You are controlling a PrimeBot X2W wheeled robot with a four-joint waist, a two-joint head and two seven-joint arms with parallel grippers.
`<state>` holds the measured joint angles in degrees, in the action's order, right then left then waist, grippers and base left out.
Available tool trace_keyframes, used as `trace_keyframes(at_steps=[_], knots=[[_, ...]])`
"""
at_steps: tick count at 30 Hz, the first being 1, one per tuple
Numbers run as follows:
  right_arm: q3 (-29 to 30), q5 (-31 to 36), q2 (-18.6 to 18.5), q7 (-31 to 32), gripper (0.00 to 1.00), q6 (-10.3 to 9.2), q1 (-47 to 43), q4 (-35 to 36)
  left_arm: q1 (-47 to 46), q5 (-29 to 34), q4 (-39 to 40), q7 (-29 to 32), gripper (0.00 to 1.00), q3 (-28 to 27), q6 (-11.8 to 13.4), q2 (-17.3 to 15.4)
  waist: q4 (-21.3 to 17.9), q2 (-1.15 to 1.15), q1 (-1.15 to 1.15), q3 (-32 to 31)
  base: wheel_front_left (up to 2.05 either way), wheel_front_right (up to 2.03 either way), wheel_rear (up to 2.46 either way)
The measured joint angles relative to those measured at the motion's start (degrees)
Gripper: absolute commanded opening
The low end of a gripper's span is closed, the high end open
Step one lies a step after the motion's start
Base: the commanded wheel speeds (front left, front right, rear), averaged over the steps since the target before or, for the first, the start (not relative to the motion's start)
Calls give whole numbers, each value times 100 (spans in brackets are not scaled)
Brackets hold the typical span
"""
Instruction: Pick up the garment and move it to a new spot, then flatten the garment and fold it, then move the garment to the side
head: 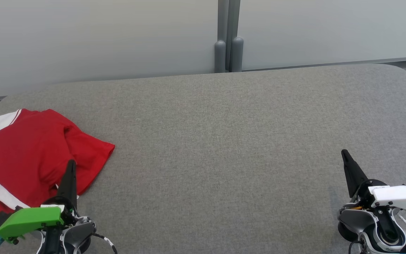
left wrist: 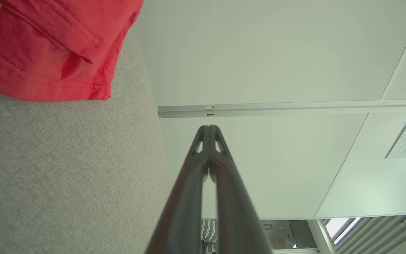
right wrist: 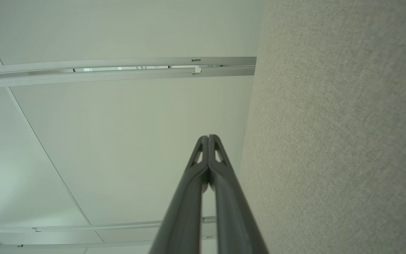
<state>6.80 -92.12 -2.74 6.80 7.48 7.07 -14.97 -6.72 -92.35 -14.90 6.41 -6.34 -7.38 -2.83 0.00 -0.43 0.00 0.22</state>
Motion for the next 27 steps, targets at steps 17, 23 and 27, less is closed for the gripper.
trace_keyframes(at_steps=[17,23,27], knots=[[0,0,0,0,0,0,0,0,0,0,0,0,0,0,0,0,0,0,0,0,0,0,0],[0,0,0,0,0,0,0,0,0,0,0,0,0,0,0,0,0,0,0,0,0,0,0],[0,0,0,0,0,0,0,0,0,0,0,0,0,0,0,0,0,0,0,0,0,0,0]])
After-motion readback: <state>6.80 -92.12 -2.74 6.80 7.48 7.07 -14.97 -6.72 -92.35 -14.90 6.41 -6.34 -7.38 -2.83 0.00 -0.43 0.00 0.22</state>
